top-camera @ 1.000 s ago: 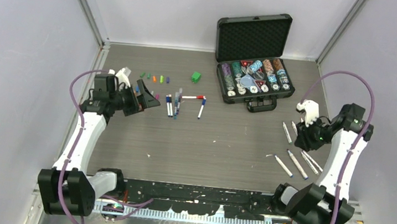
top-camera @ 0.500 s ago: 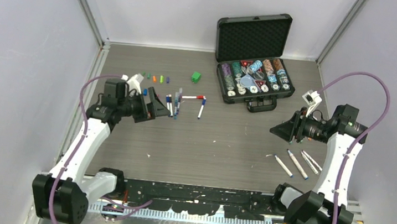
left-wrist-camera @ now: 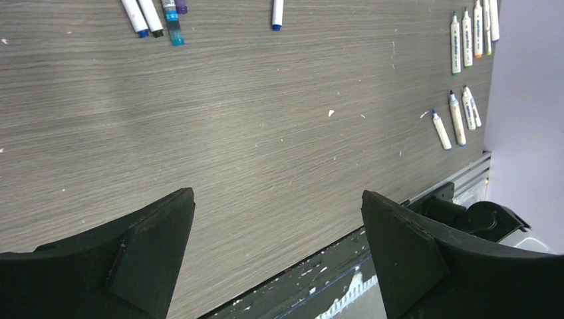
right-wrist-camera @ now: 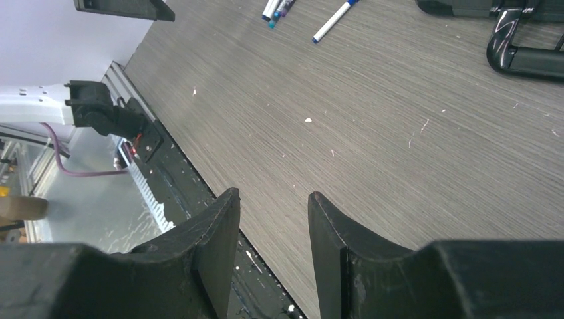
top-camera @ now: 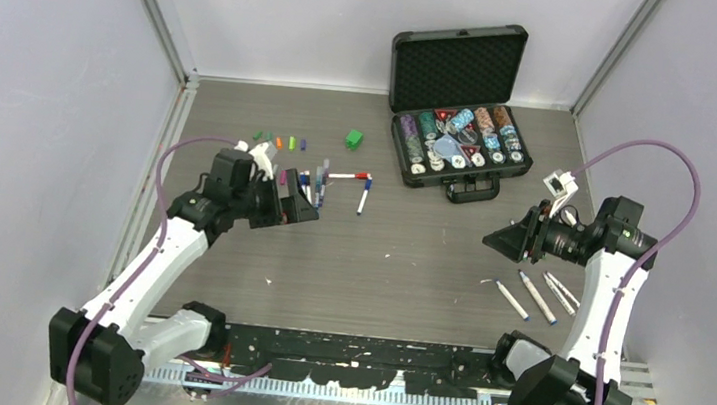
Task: Open the pen caps
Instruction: Pick up the pen from the center of the board, then place the pen at the center of the board, then pick up the pen from the center of the board.
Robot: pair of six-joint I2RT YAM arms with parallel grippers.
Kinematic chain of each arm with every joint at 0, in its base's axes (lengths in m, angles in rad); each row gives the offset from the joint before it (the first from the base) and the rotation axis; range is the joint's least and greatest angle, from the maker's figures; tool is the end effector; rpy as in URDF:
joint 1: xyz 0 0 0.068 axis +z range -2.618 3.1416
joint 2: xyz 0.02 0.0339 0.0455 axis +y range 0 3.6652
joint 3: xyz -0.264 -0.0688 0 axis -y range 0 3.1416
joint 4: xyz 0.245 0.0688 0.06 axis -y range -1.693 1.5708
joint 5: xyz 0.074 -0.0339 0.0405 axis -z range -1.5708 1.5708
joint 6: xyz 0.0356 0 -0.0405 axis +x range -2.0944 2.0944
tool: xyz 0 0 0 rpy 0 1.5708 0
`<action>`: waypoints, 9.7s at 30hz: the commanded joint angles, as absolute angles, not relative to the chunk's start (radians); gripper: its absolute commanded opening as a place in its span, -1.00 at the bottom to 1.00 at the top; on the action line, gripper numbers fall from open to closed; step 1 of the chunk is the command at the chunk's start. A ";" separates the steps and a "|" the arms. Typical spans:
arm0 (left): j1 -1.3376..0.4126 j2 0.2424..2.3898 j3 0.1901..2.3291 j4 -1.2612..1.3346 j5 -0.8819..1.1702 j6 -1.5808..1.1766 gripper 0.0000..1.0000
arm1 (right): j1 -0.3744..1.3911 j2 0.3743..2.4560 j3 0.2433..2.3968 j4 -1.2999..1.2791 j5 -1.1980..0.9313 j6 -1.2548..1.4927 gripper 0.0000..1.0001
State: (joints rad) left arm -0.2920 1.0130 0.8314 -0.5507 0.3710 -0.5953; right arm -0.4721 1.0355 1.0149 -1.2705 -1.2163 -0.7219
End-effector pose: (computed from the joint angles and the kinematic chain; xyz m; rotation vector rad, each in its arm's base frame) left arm 0.1991 -0.0733 0.2806 -0.1639 2.3989 -0.8645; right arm 0.1535 -0.0409 0.3125 -0.4534 2.0030 1.0150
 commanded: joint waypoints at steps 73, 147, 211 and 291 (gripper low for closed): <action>-0.332 1.900 1.378 -0.546 -0.081 -0.448 -0.39 | -0.400 1.038 1.002 -1.215 -1.135 -0.724 -0.04; -0.379 1.740 1.160 -0.285 0.315 -0.493 -1.00 | -0.294 1.074 0.996 -1.207 -1.119 -0.718 -0.04; -0.670 2.243 1.827 -0.787 -0.117 -0.381 -1.00 | -0.292 1.030 0.996 -1.192 -1.099 -0.705 -0.04; -0.898 1.585 0.909 0.859 0.177 -1.035 0.38 | -0.037 1.040 0.841 -0.683 -1.276 -0.153 -1.00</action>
State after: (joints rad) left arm -0.8993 1.6180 0.8532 0.8860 0.1444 -1.0866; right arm -0.0532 1.0409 0.7876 -0.6144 -1.2369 -0.0582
